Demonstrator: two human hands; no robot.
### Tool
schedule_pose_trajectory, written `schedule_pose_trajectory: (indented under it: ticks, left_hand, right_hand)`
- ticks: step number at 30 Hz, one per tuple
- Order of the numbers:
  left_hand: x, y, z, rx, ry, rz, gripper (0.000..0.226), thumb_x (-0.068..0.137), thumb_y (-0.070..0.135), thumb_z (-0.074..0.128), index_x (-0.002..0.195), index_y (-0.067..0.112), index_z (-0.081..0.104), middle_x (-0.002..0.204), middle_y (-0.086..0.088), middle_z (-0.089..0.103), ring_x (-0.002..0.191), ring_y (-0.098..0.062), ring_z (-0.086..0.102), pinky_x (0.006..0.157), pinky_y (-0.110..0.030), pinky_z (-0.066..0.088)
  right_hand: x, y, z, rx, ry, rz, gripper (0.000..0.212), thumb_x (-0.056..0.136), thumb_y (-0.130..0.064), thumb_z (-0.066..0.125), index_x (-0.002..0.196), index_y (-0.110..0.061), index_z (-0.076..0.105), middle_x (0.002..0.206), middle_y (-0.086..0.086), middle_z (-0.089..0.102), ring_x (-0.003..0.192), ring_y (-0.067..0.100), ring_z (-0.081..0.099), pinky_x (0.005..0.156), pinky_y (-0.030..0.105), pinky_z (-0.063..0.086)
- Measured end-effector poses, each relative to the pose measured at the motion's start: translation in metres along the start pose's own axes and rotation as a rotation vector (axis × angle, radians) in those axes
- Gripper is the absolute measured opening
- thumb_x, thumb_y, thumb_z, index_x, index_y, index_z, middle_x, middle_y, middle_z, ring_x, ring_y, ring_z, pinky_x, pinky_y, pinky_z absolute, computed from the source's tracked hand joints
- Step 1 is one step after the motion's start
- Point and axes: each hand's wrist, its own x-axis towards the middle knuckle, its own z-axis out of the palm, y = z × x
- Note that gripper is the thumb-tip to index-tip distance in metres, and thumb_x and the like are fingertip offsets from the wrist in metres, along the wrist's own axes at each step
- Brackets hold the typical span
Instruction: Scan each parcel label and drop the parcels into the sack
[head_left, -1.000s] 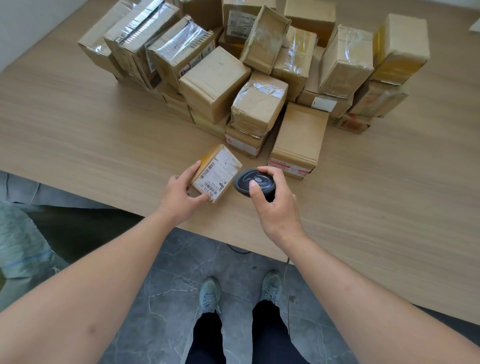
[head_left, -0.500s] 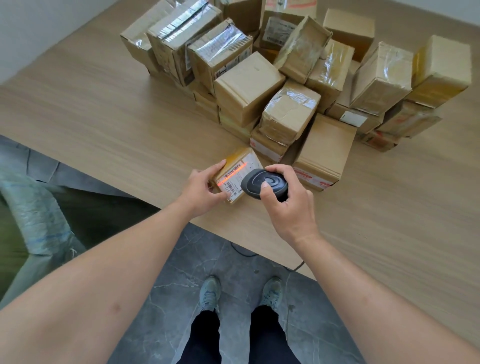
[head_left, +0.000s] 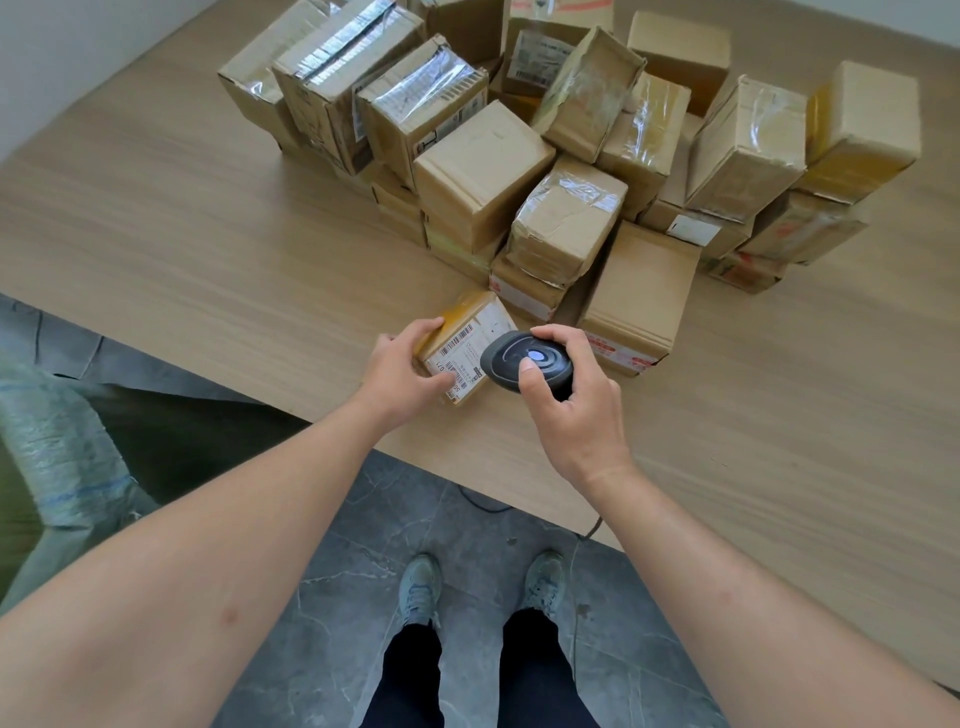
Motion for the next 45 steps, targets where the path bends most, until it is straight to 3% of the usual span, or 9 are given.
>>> schedule_pose_trajectory:
  ticks: [5,10,16,20,23,27,31,41,45]
  left_hand:
    - [0.009,0.01,0.001,0.105,0.047,0.024,0.039,0.087,0.054,0.076,0.118,0.045,0.054,0.115,0.003,0.06,0.097,-0.014,0.064,0.079,-0.036,0.057]
    - [0.01,0.025,-0.012,0.143,-0.162,-0.085,0.082,0.087,0.046,0.076,0.154,0.058,0.029,0.127,0.0,0.058,0.115,-0.023,0.058,0.097,-0.04,0.05]
    - [0.002,0.03,-0.02,0.08,-0.366,-0.22,0.096,0.095,0.037,0.069,0.151,0.074,0.002,0.141,0.008,0.052,0.117,-0.025,0.063,0.098,-0.054,0.056]
    - [-0.008,0.023,-0.03,-0.024,-0.297,-0.19,0.094,0.092,0.033,0.07,0.151,0.073,0.008,0.161,0.01,0.041,0.117,-0.018,0.064,0.079,-0.04,0.059]
    - [-0.019,0.019,-0.047,-0.121,-0.273,-0.142,0.095,0.094,0.03,0.071,0.151,0.072,0.008,0.163,0.008,0.043,0.127,-0.018,0.062,0.092,-0.04,0.056]
    - [-0.039,0.02,-0.078,-0.159,-0.253,-0.064,0.093,0.102,0.023,0.066,0.159,0.062,0.003,0.149,0.006,0.059,0.098,0.0,0.074,0.075,-0.02,0.054]
    - [-0.066,0.025,-0.112,-0.206,-0.216,-0.021,0.093,0.102,0.02,0.066,0.16,0.061,0.004,0.146,0.006,0.062,0.107,-0.009,0.074,0.101,-0.045,0.057]
    - [-0.166,0.005,-0.183,-0.15,0.071,-0.001,0.086,0.103,0.031,0.065,0.158,0.063,0.008,0.141,0.008,0.065,0.11,-0.012,0.073,0.105,-0.046,0.056]
    - [-0.212,-0.028,-0.202,-0.086,0.229,-0.064,0.084,0.1,0.039,0.066,0.156,0.067,0.01,0.136,0.009,0.066,0.117,-0.016,0.068,0.108,-0.048,0.053]
  right_hand:
    - [-0.001,0.019,-0.001,0.033,0.052,0.093,0.02,0.104,-0.042,0.064,0.124,-0.043,0.06,0.1,-0.026,0.07,0.099,-0.005,0.065,0.084,0.033,0.057]
    - [-0.003,0.028,0.002,0.085,0.047,0.21,0.023,0.093,-0.059,0.06,0.115,-0.051,0.059,0.097,-0.029,0.071,0.095,0.005,0.071,0.087,0.048,0.062]
    - [-0.004,0.025,0.005,0.14,0.001,0.25,0.032,0.081,-0.072,0.053,0.109,-0.058,0.057,0.101,-0.035,0.069,0.098,0.019,0.075,0.083,0.059,0.063]
    - [-0.006,0.015,0.008,0.157,-0.015,0.228,0.03,0.084,-0.07,0.055,0.11,-0.057,0.058,0.104,-0.035,0.068,0.098,0.02,0.075,0.083,0.061,0.063]
    - [-0.009,-0.004,0.015,0.16,-0.012,0.194,0.03,0.084,-0.07,0.056,0.111,-0.056,0.058,0.103,-0.026,0.072,0.098,0.019,0.075,0.083,0.061,0.063]
    - [-0.018,-0.041,0.027,0.165,0.002,0.129,0.032,0.084,-0.07,0.056,0.113,-0.055,0.059,0.105,-0.017,0.072,0.097,0.019,0.074,0.082,0.06,0.063]
    - [-0.032,-0.082,0.04,0.163,0.015,0.06,0.036,0.086,-0.07,0.056,0.117,-0.052,0.059,0.105,-0.018,0.07,0.098,0.02,0.074,0.081,0.061,0.063]
    - [-0.07,-0.152,0.089,0.153,-0.147,-0.136,0.024,0.107,-0.044,0.062,0.128,-0.033,0.058,0.109,-0.016,0.067,0.101,0.021,0.074,0.08,0.043,0.065]
    - [-0.096,-0.163,0.119,0.134,-0.284,-0.194,0.021,0.104,-0.049,0.062,0.123,-0.041,0.057,0.107,-0.018,0.069,0.098,0.02,0.074,0.081,0.053,0.065]
